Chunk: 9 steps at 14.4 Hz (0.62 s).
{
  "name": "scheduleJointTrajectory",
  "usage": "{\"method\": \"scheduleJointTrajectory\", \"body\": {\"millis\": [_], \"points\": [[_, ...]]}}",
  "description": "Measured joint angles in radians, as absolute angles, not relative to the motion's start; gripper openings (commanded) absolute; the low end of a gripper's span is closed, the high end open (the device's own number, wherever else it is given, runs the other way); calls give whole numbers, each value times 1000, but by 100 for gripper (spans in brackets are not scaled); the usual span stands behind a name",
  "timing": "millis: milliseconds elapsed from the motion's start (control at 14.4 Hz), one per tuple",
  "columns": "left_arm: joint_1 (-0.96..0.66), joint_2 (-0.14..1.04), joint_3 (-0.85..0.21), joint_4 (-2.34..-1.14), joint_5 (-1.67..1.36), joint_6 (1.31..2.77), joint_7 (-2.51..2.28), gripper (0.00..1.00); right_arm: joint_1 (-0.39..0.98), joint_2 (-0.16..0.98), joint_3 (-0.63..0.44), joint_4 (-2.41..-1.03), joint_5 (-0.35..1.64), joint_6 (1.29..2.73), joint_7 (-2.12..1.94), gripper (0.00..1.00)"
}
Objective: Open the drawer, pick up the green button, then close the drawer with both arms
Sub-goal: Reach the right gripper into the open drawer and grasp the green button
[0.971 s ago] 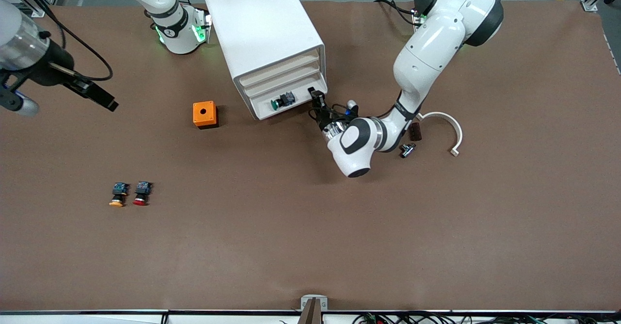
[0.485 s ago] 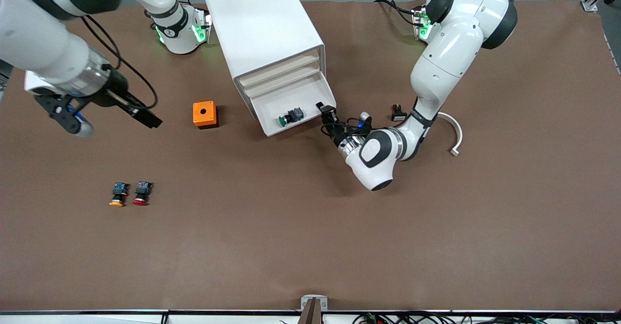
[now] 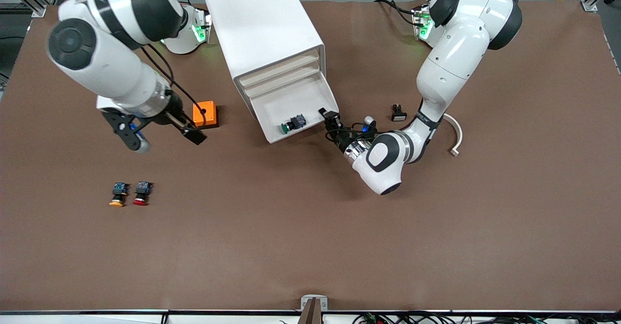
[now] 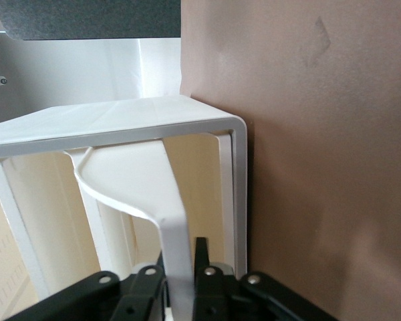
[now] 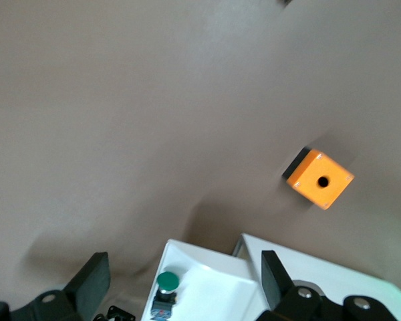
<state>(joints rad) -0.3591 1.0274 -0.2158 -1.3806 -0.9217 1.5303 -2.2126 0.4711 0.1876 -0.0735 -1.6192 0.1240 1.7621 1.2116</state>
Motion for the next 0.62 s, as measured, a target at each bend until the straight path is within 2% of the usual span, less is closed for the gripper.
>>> {"method": "scheduleJointTrajectory", "body": {"millis": [69, 277, 624], "points": [[-359, 1028, -215, -1381, -922, 1540, -2211, 100, 499, 204, -73, -1620, 125, 1781, 1248, 100], [-353, 1028, -213, -1380, -922, 1550, -2176, 100, 576, 240, -73, -1660, 126, 1888, 1346, 100], [-316, 1025, -218, -1359, -922, 1550, -1973, 100, 689, 262, -72, -1818, 127, 2130, 1487, 100]]}}
